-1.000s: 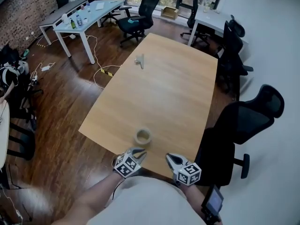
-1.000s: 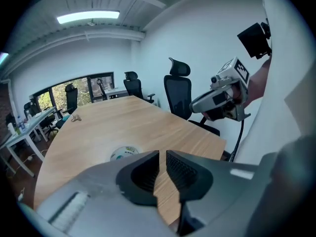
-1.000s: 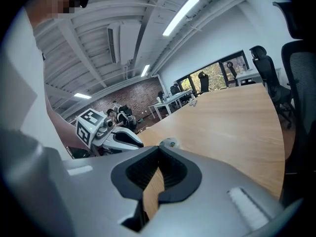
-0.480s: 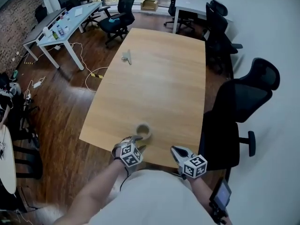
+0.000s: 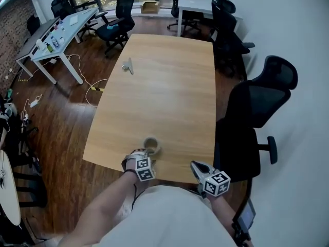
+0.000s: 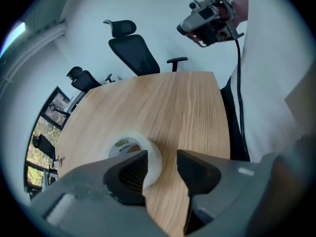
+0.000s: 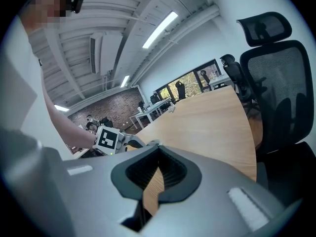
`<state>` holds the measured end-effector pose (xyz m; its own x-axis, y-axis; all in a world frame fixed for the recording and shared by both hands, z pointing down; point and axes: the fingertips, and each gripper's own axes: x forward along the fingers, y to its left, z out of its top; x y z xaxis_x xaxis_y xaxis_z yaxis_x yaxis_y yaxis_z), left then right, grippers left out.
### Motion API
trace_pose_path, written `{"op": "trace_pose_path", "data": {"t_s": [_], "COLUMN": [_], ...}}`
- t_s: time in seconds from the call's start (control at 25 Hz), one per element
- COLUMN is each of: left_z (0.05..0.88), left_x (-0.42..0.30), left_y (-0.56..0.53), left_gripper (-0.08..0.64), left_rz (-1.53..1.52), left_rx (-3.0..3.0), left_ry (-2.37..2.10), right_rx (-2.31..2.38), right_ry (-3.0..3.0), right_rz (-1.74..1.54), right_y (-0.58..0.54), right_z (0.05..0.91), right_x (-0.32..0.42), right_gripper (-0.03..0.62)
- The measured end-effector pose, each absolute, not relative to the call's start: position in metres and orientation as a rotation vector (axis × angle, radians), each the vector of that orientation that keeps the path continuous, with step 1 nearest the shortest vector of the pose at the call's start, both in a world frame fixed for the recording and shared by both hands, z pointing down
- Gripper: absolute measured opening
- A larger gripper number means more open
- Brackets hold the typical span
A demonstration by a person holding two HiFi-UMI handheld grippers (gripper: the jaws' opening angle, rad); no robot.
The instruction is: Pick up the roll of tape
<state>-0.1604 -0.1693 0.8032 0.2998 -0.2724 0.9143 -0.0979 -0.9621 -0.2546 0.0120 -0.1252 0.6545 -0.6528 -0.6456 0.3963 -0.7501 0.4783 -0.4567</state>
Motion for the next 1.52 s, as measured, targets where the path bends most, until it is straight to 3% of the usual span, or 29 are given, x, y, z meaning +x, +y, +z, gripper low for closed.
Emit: {"op": "trace_pose_path", "data": {"t_s": [1.04, 1.16, 1.32, 1.52], "left_z": [0.838, 0.837, 0.835, 0.833], "left_x": [-0.155, -0.155, -0.155, -0.160], "left_y": [-0.183, -0.189, -0.196, -0.196], "left_gripper": [0.253, 0.224, 0.130, 0.132], "left_rz": [-1.904, -1.887, -1.878, -1.896], "left_rx": [-2.354, -2.330, -2.342, -2.291], "left_ry": [0.174, 0.186, 0.243, 0.233], "right_rx": [1.293, 1.297, 1.294, 1.318], "right_ry": [-2.511, -2.502, -2.491, -2.493], "right_rz": [0.964, 0.967, 0.972, 1.010], "right_y": [-0.129, -0.131, -0.132, -0.133], "right_z": [0.666, 0.666, 0.667, 0.665], "right_x": [0.015, 0.016, 0.015, 0.014], "right_gripper": [0.008, 0.008, 0.008, 0.008]}}
